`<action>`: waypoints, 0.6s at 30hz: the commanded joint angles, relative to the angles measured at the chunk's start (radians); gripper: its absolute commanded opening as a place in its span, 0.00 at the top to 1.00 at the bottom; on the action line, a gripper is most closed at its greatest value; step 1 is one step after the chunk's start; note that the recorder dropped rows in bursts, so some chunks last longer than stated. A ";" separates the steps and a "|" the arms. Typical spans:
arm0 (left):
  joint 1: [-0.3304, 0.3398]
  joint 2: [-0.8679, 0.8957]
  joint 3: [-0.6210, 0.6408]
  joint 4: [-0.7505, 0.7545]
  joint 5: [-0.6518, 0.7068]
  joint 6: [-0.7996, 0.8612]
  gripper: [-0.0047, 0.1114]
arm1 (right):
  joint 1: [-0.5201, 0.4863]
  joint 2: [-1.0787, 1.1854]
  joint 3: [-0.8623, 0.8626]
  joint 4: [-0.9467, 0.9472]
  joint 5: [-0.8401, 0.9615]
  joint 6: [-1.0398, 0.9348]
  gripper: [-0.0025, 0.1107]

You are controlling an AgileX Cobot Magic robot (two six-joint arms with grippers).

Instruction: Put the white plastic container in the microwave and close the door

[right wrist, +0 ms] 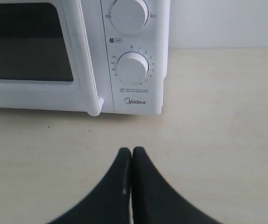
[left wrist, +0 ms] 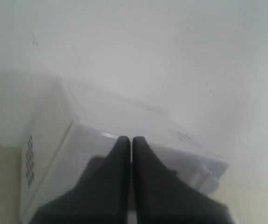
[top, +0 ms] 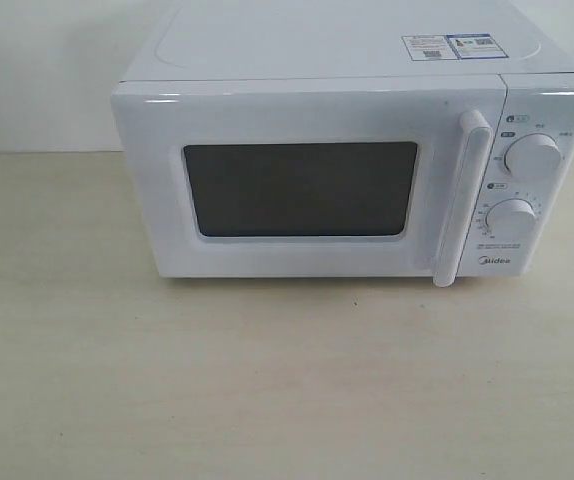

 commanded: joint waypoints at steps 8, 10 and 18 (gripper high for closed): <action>0.028 -0.141 0.297 0.754 -0.020 -0.350 0.93 | -0.002 -0.005 0.000 -0.003 -0.005 0.007 0.98; 0.036 -0.141 0.297 0.885 -0.012 -0.586 0.93 | -0.002 -0.005 0.000 -0.003 -0.005 0.007 0.98; 0.043 -0.141 0.297 1.090 0.003 -0.767 0.93 | -0.002 -0.005 0.000 -0.003 -0.005 0.007 0.98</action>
